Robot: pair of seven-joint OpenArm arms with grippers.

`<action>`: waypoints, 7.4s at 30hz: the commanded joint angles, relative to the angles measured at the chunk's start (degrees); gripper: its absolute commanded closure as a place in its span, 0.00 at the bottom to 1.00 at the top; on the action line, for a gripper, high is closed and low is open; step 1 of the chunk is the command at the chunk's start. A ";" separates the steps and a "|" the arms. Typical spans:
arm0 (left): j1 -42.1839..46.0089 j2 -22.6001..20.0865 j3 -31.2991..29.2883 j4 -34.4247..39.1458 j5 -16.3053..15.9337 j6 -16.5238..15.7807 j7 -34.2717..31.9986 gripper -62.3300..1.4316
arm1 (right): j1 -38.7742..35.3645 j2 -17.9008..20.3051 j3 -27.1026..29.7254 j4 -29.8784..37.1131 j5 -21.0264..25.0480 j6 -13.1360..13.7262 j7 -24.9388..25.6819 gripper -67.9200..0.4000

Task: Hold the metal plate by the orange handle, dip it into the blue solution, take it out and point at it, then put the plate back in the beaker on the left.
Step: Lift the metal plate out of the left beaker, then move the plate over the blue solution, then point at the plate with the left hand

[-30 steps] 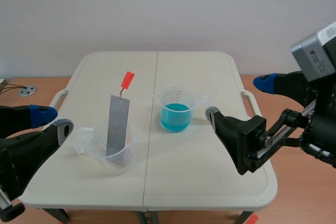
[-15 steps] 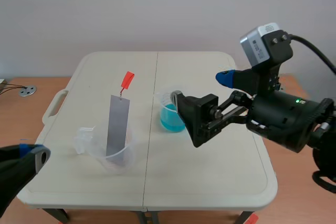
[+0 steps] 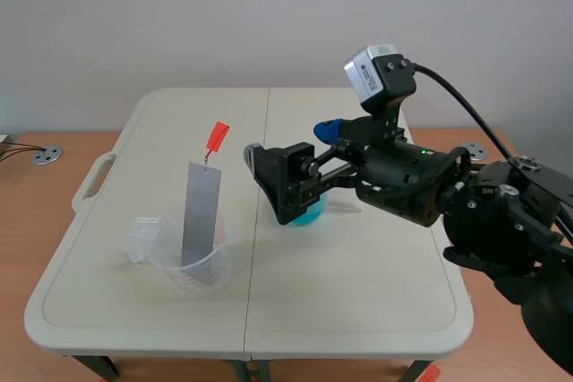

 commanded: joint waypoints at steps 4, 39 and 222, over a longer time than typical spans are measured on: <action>-0.90 0.00 -0.13 -3.15 -0.33 -0.13 -0.46 0.93 | 5.14 -1.95 -2.27 -3.26 1.31 0.55 0.63 0.03; -8.52 0.15 7.32 -29.55 -0.35 -2.36 -0.63 0.93 | 20.39 -15.39 -9.73 -23.39 11.56 5.22 -8.59 0.07; -63.69 -6.34 22.40 -17.27 2.45 -10.75 7.02 0.93 | 25.18 9.25 -0.35 -0.87 12.81 14.25 -3.91 0.97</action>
